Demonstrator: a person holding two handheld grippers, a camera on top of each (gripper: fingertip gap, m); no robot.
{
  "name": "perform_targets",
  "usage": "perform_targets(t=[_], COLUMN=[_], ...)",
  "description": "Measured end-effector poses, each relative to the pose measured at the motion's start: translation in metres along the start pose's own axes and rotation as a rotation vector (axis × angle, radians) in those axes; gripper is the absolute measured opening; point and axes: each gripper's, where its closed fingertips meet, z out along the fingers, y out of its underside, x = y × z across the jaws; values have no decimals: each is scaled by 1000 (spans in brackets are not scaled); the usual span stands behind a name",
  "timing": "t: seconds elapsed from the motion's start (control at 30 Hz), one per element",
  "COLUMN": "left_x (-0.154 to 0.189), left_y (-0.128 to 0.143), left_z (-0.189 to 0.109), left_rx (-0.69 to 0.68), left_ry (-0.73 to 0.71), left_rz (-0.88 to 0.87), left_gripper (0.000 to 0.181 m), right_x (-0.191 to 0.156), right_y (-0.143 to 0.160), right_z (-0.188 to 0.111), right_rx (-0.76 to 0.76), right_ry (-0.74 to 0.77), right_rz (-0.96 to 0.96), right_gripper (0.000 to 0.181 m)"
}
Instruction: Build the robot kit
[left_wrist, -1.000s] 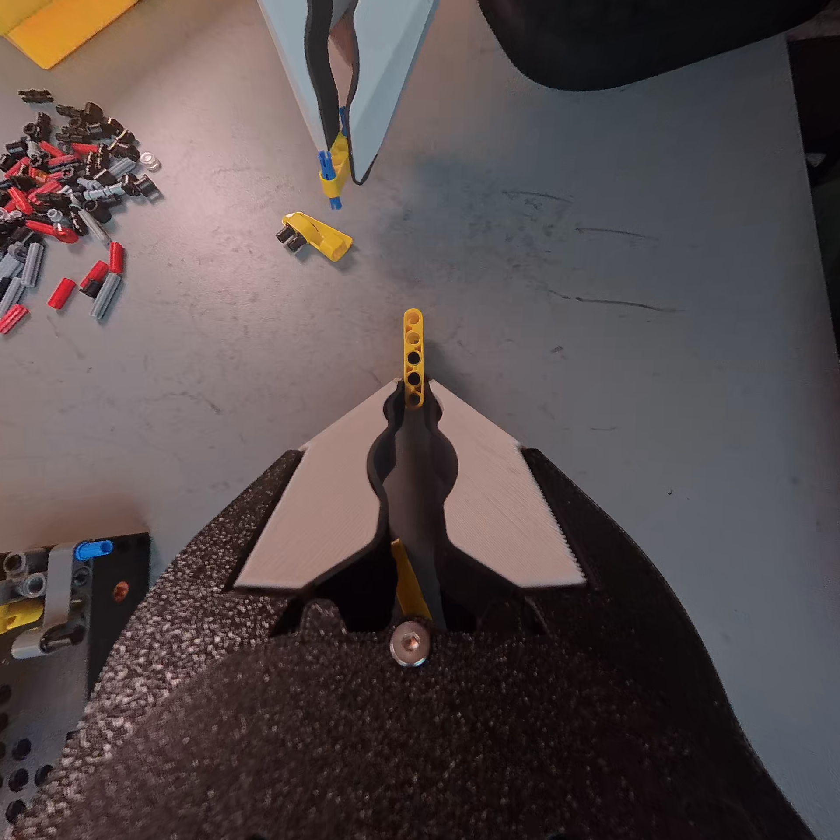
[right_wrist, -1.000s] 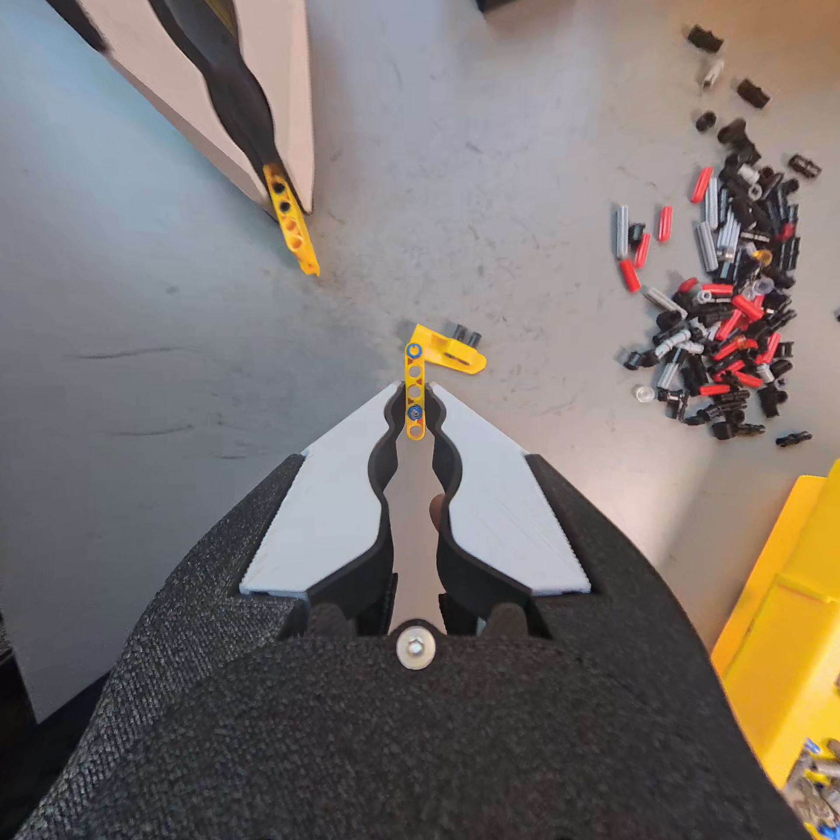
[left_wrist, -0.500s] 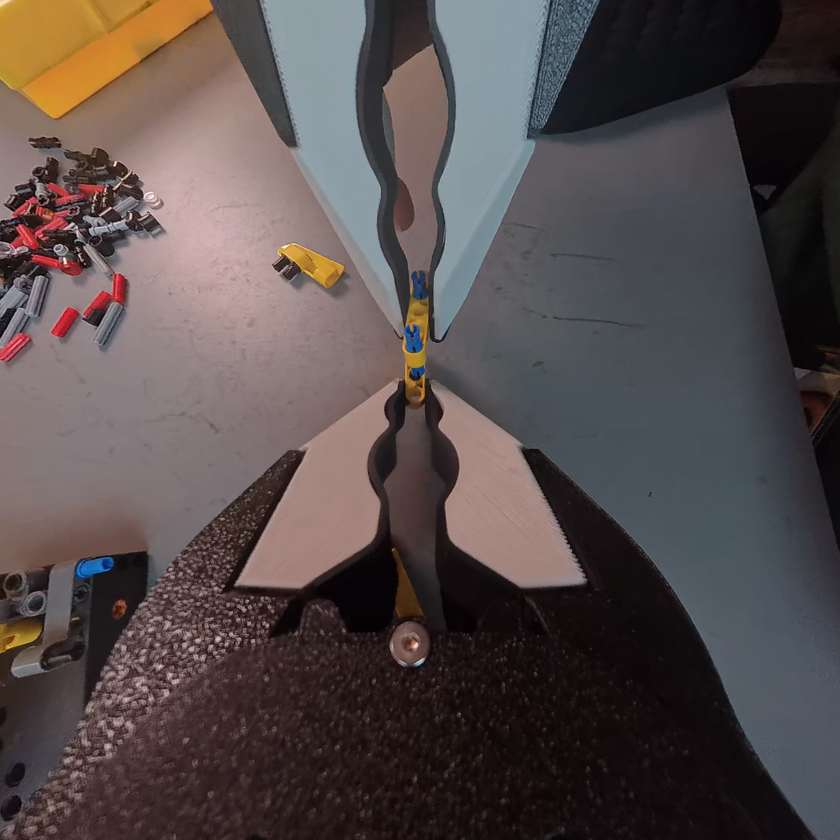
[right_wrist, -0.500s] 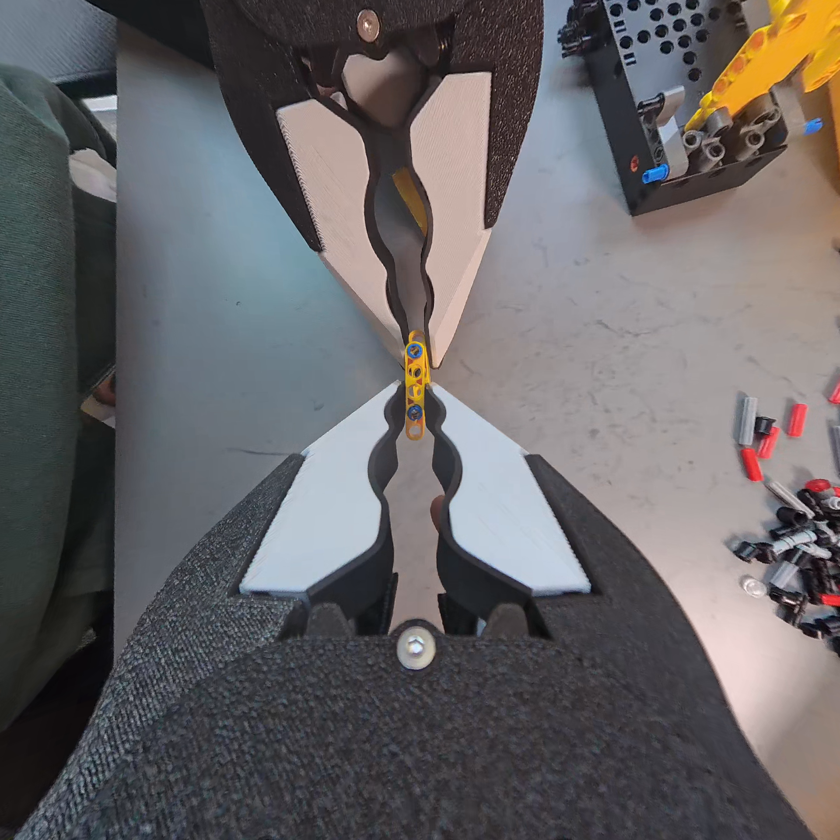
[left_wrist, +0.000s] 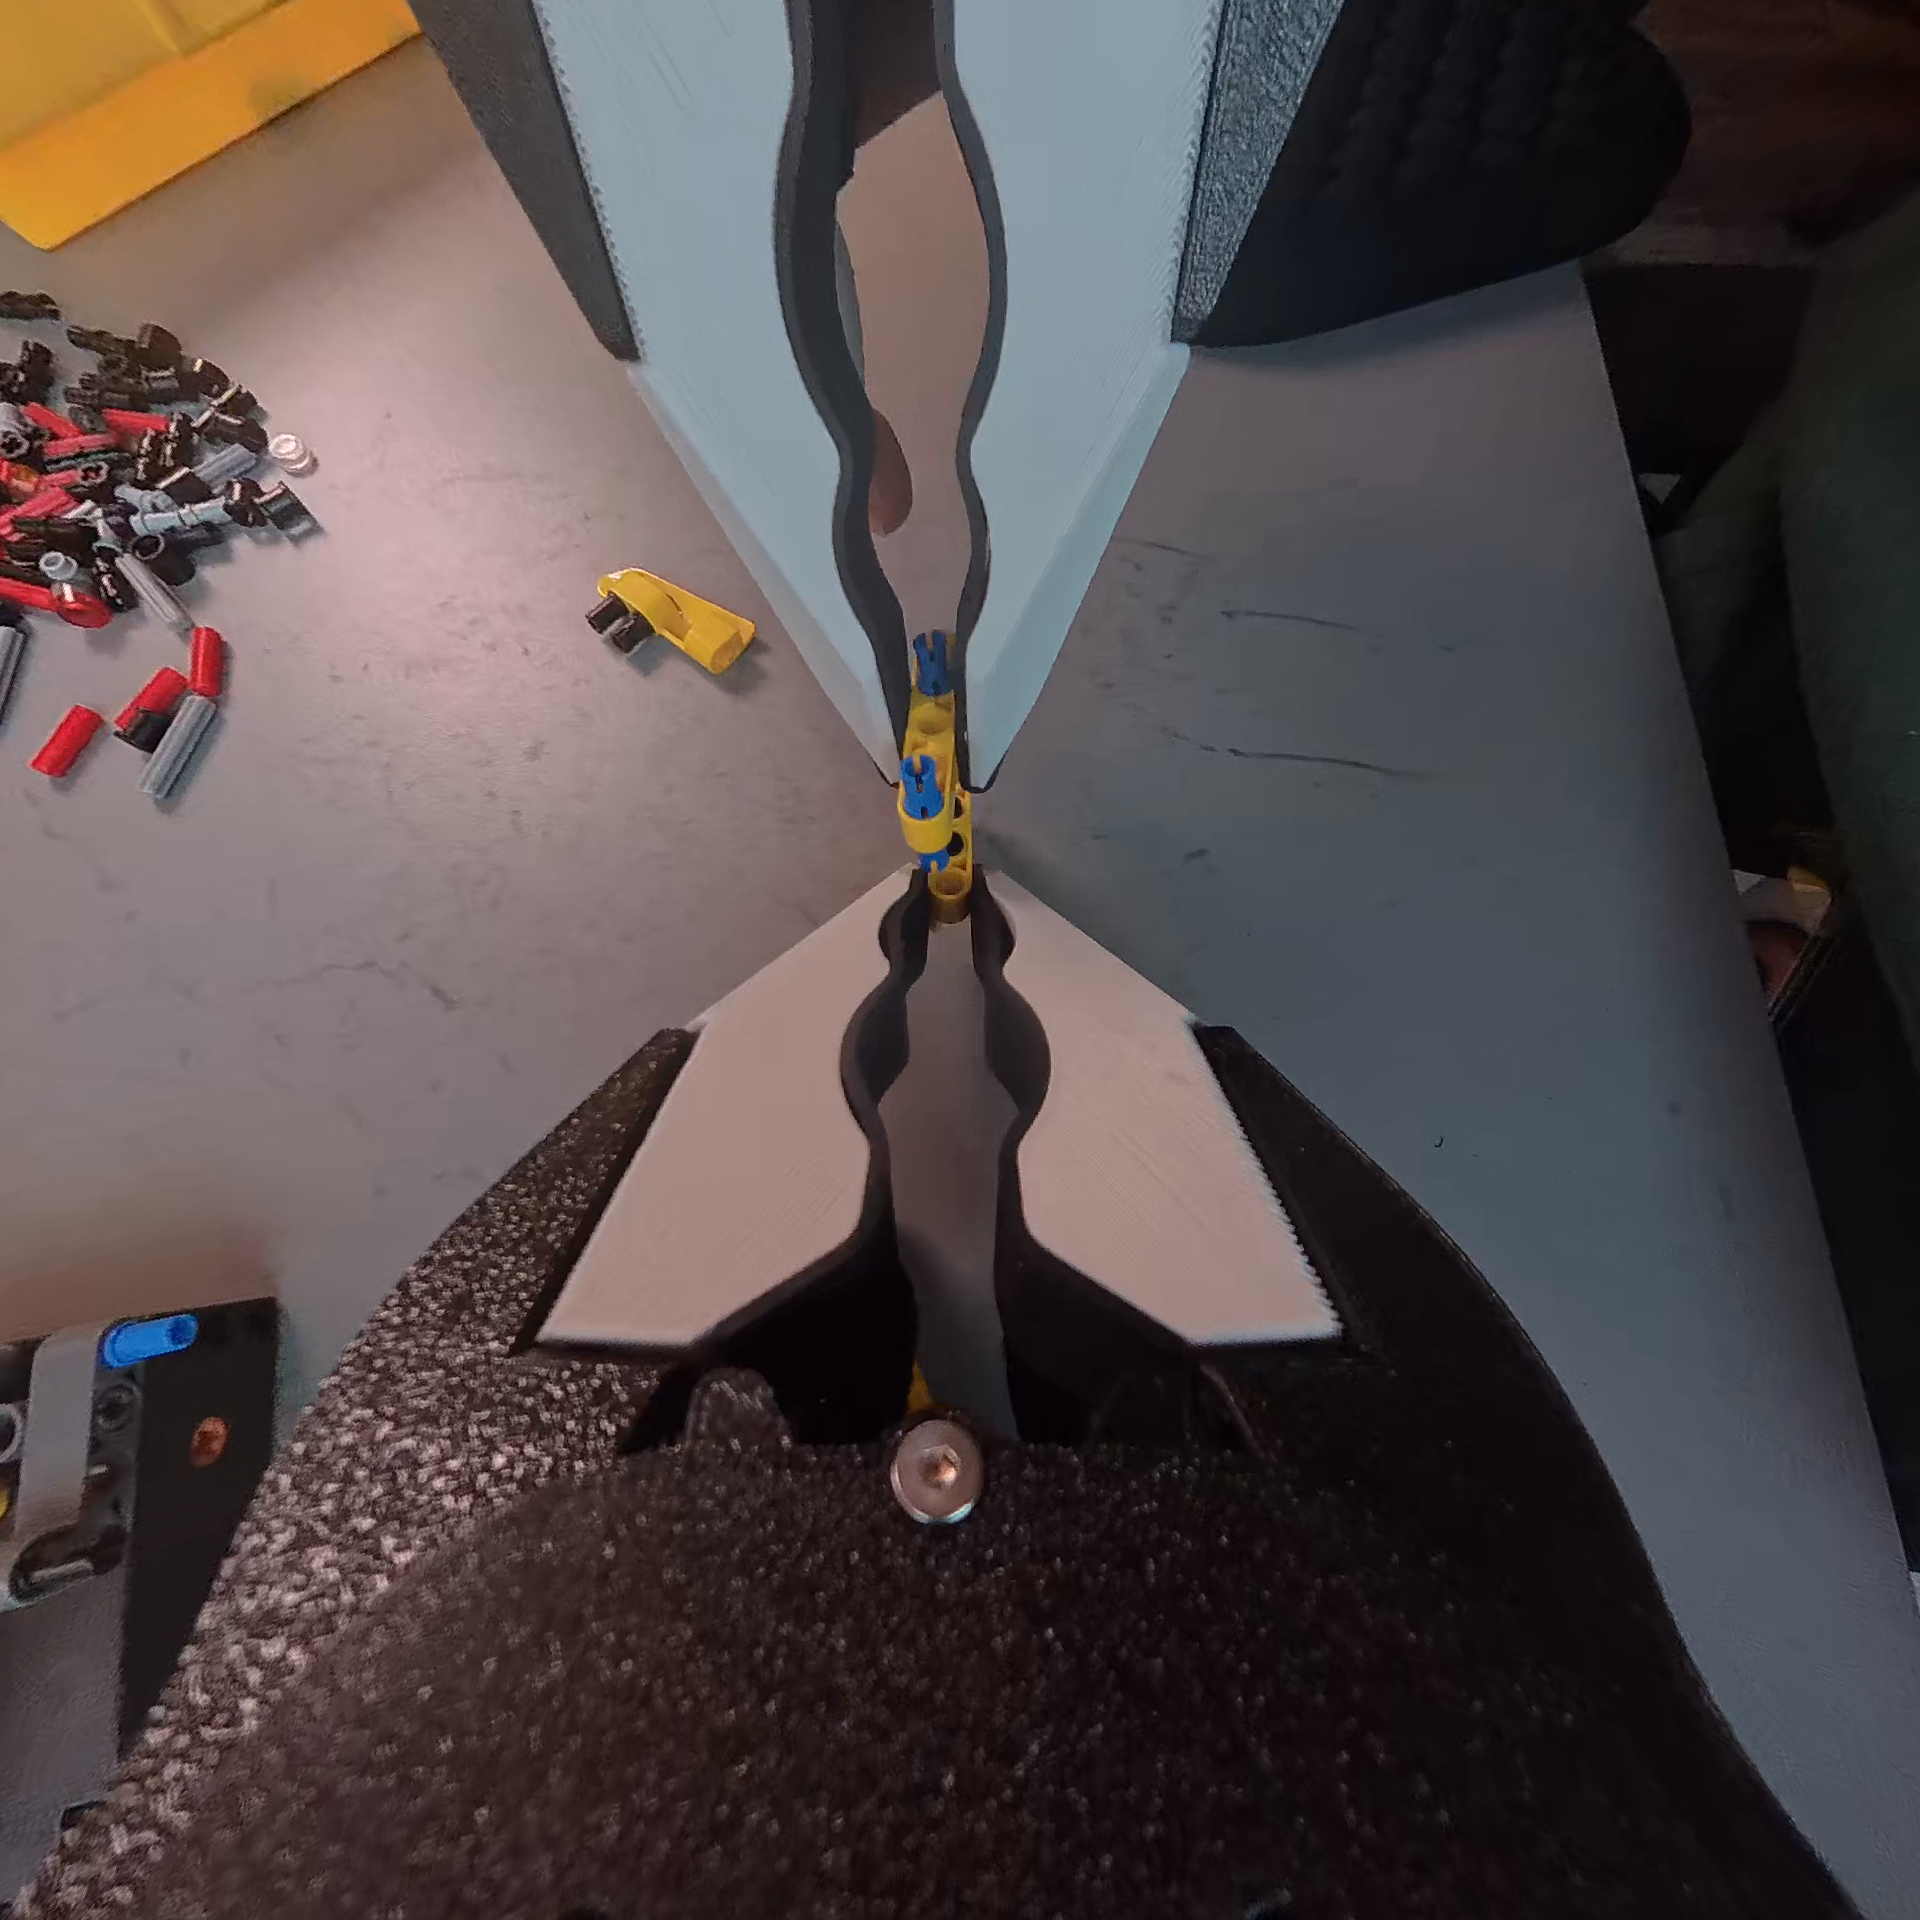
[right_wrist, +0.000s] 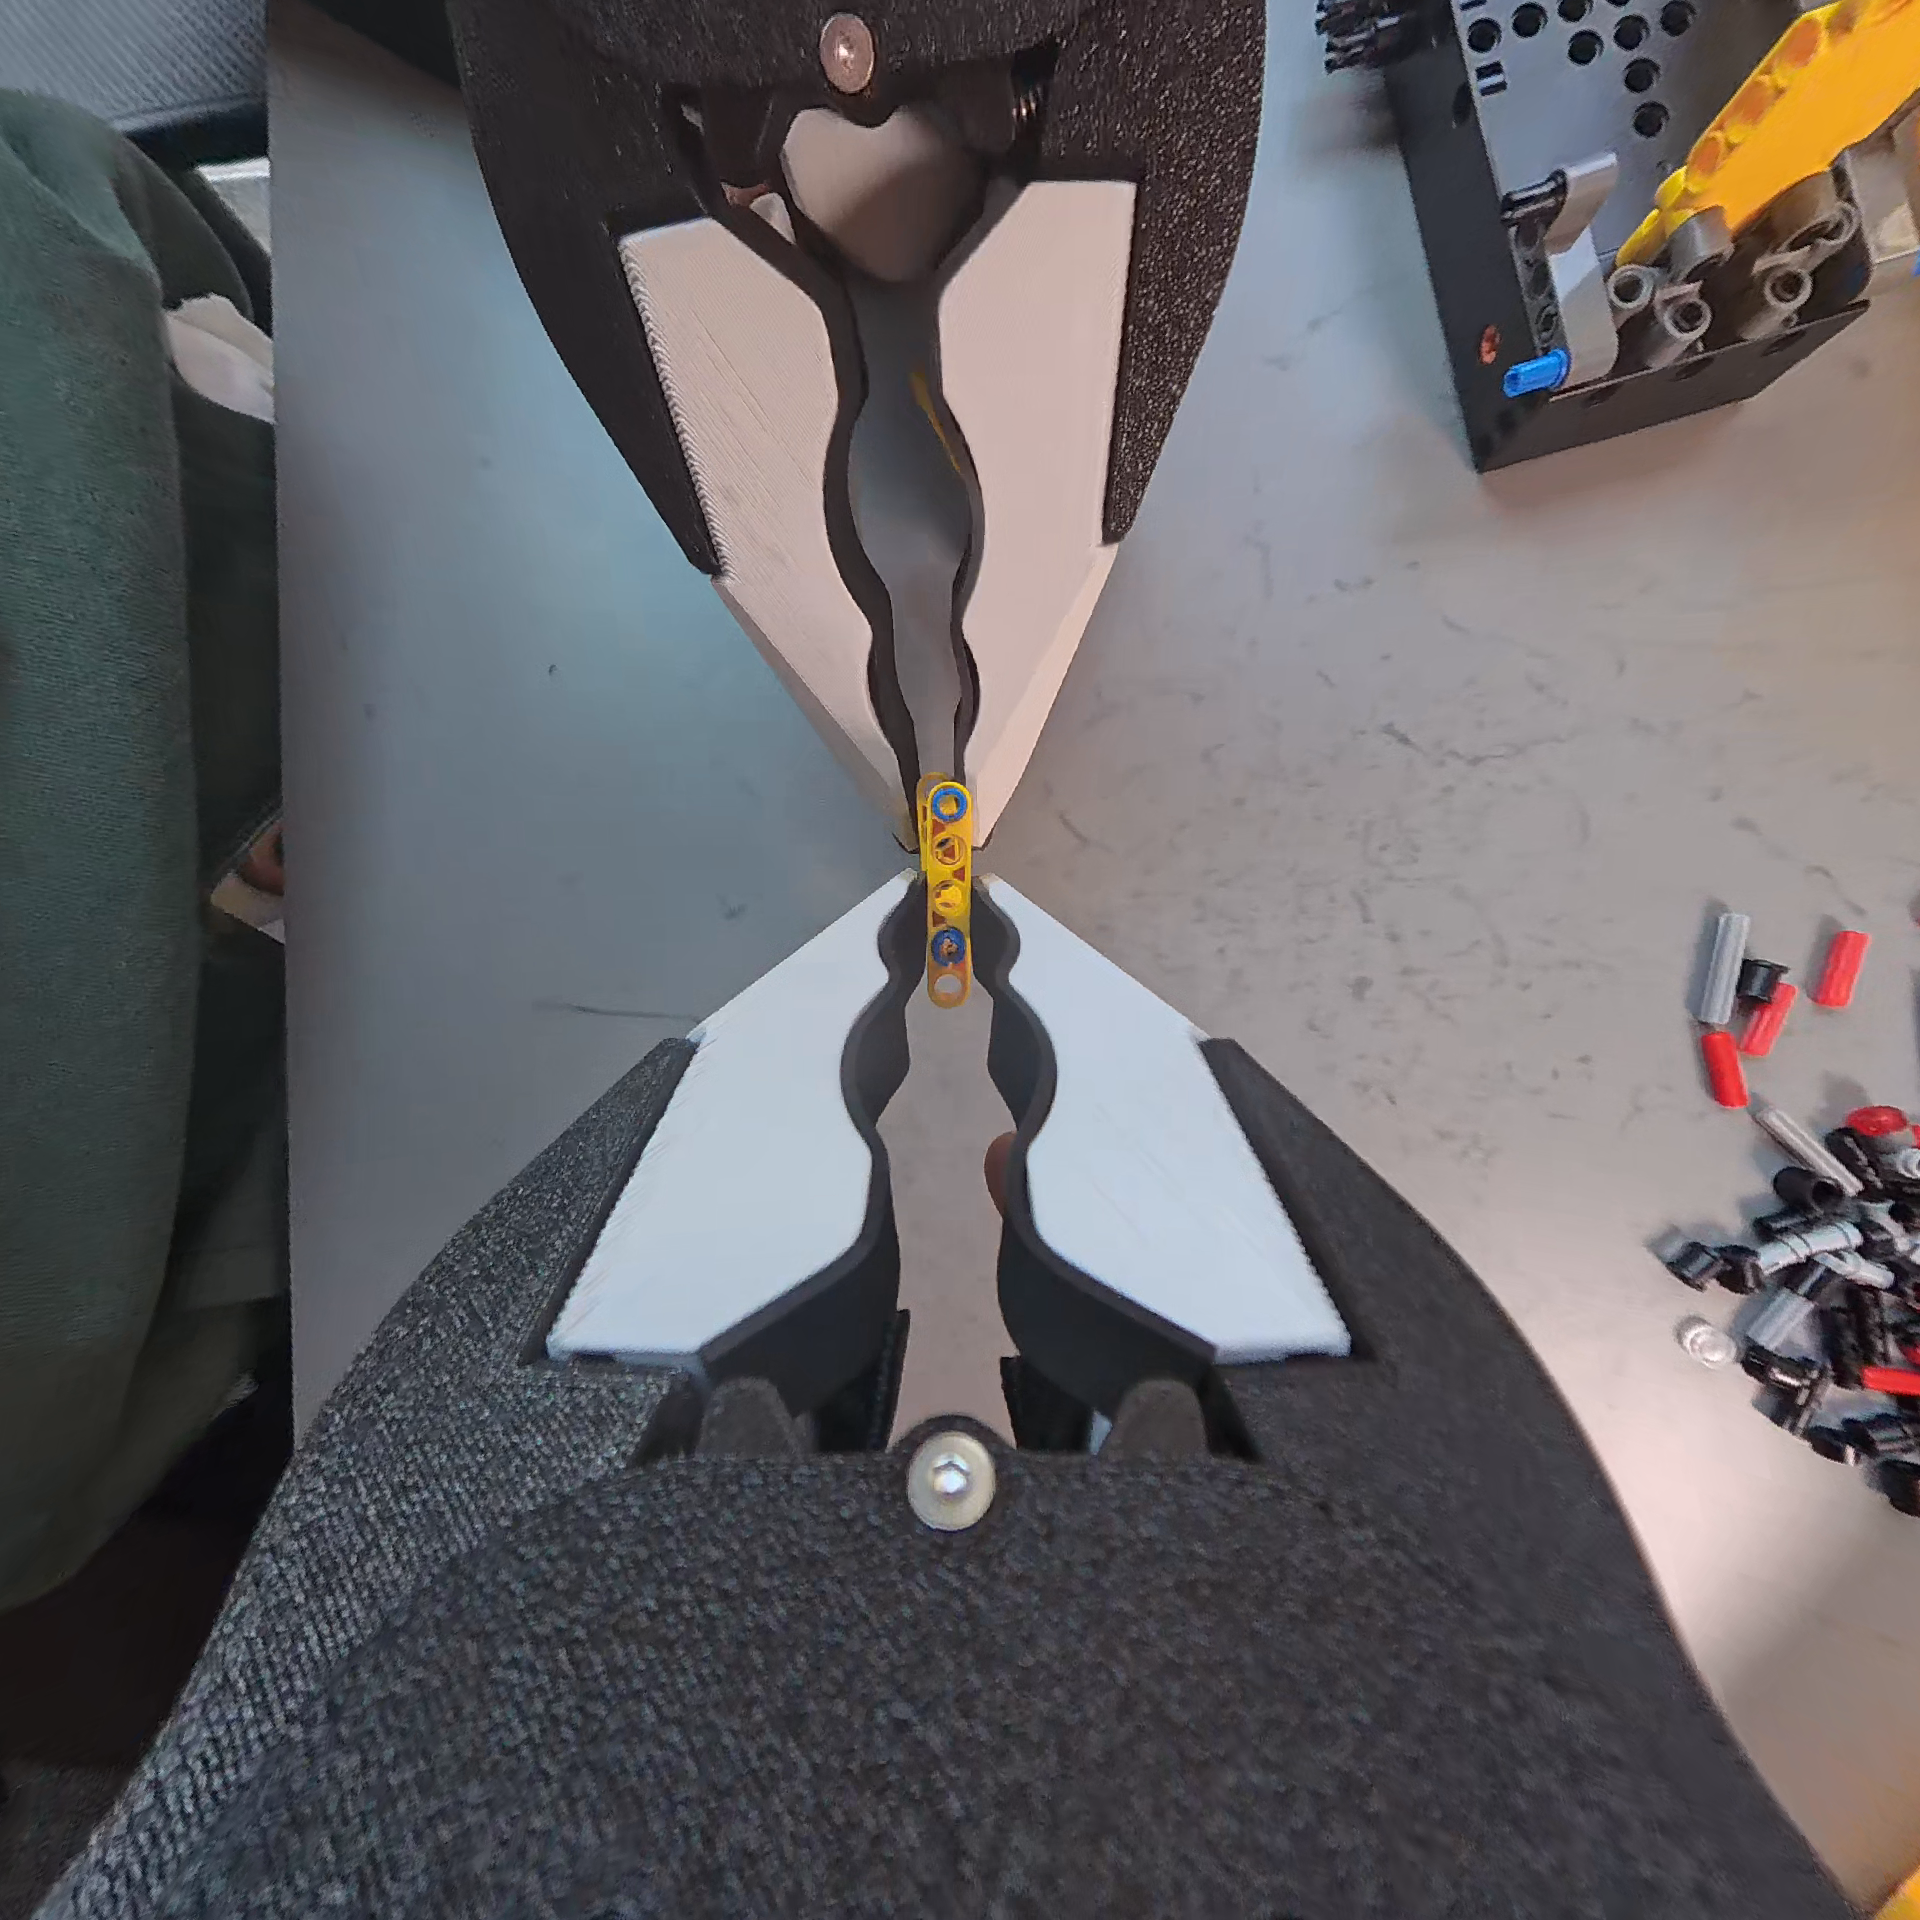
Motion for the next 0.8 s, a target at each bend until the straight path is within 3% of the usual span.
perform_targets(t=[0.8], left_x=[0], left_y=[1], left_z=[1], left_rx=[-16], left_ry=[3], left_rz=[-12], left_gripper=[6], right_x=[-2], right_y=[2], right_z=[6], right_rx=[-172], right_ry=[-5], right_rz=[-47], right_gripper=[6])
